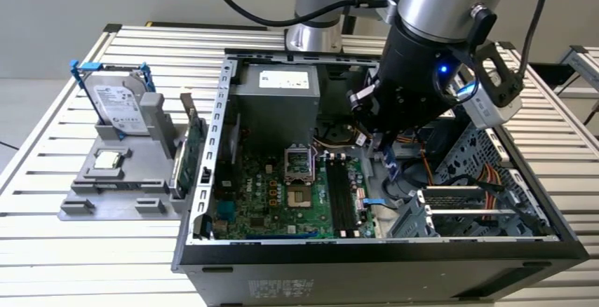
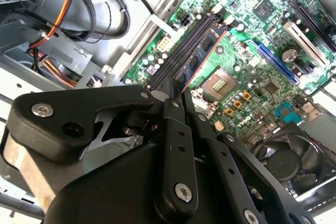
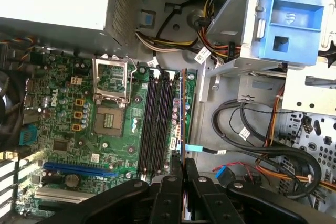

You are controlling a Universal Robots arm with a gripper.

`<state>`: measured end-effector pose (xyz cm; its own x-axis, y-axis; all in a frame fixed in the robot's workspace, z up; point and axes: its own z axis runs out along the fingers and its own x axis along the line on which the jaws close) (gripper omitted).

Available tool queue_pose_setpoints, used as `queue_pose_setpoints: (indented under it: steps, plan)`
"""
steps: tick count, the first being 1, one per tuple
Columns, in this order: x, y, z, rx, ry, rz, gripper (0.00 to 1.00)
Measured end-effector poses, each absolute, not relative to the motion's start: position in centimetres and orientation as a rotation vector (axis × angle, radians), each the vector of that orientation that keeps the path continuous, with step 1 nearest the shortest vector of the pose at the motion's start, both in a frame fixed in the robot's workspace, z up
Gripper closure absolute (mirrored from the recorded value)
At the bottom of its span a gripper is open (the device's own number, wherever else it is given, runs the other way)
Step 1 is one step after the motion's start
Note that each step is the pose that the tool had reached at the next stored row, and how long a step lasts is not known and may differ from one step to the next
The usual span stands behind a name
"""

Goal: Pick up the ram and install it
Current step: 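Insert the ram into the slot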

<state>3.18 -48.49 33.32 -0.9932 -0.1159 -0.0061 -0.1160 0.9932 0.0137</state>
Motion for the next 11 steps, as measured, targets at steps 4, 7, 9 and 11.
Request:
queue_pose_setpoints:
  steps: [4, 7, 9, 11]
  plan:
    - [3.19, -48.49, 33.27, -0.145, 3.133, 0.022, 1.00]
    - [3.19, -48.49, 33.08, -0.106, 3.134, 0.022, 1.00]
    - [3.19, -48.49, 33.00, -0.072, 3.135, 0.022, 1.00]
    - [3.19, -48.49, 32.93, -0.042, 3.135, 0.022, 1.00]
